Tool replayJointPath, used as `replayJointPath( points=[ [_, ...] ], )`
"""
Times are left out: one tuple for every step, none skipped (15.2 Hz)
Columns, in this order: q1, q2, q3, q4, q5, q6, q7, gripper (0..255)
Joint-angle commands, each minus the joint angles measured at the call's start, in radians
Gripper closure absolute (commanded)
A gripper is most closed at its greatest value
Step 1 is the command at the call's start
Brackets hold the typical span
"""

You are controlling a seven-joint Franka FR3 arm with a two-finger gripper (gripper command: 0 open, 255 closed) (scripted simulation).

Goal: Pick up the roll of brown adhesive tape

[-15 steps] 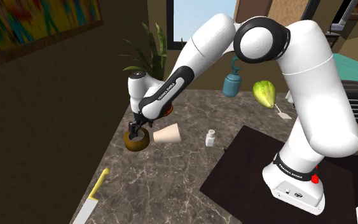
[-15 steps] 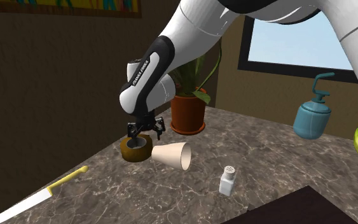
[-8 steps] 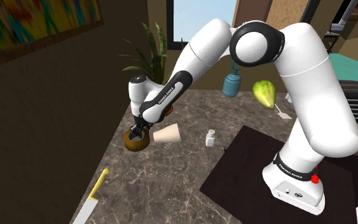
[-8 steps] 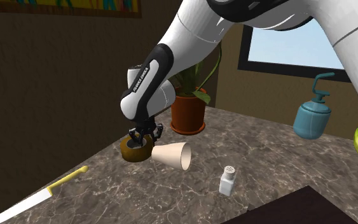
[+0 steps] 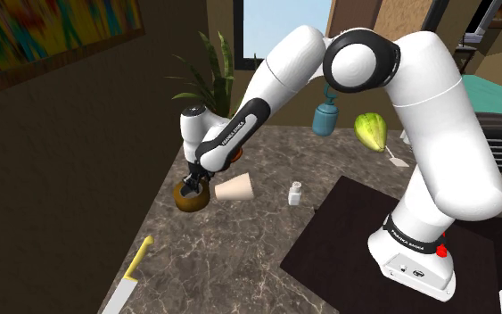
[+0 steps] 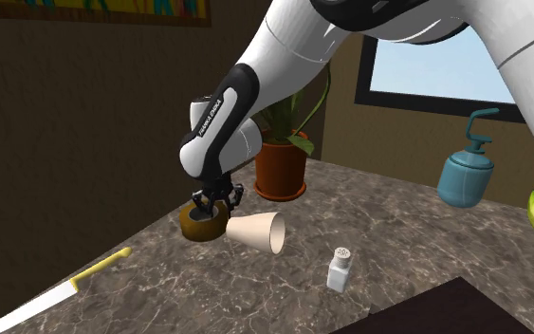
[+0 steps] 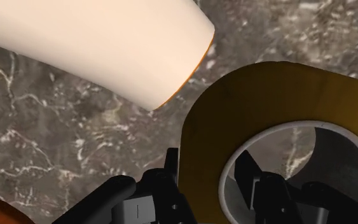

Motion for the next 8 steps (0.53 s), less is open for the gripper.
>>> replayJointPath(
  points=[
    [-0.002,-0.016,0.004,-0.003,0.003,-0.012,-0.003,255],
    [-0.004,-0.026,0.006,-0.006,0.006,-0.020,-0.005,255],
    [-0.005,-0.036,0.008,-0.007,0.008,-0.029,-0.007,255],
    [-0.007,-0.046,0.011,-0.009,0.011,-0.037,-0.009,255],
    [-0.008,-0.056,0.013,-0.011,0.013,-0.046,-0.011,255],
    [-0.010,-0.066,0.015,-0.012,0.016,-0.054,-0.013,255],
    [-0.011,-0.076,0.017,-0.013,0.018,-0.063,-0.016,255],
    [-0.013,-0.086,0.019,-0.014,0.021,-0.071,-0.018,255]
  ],
)
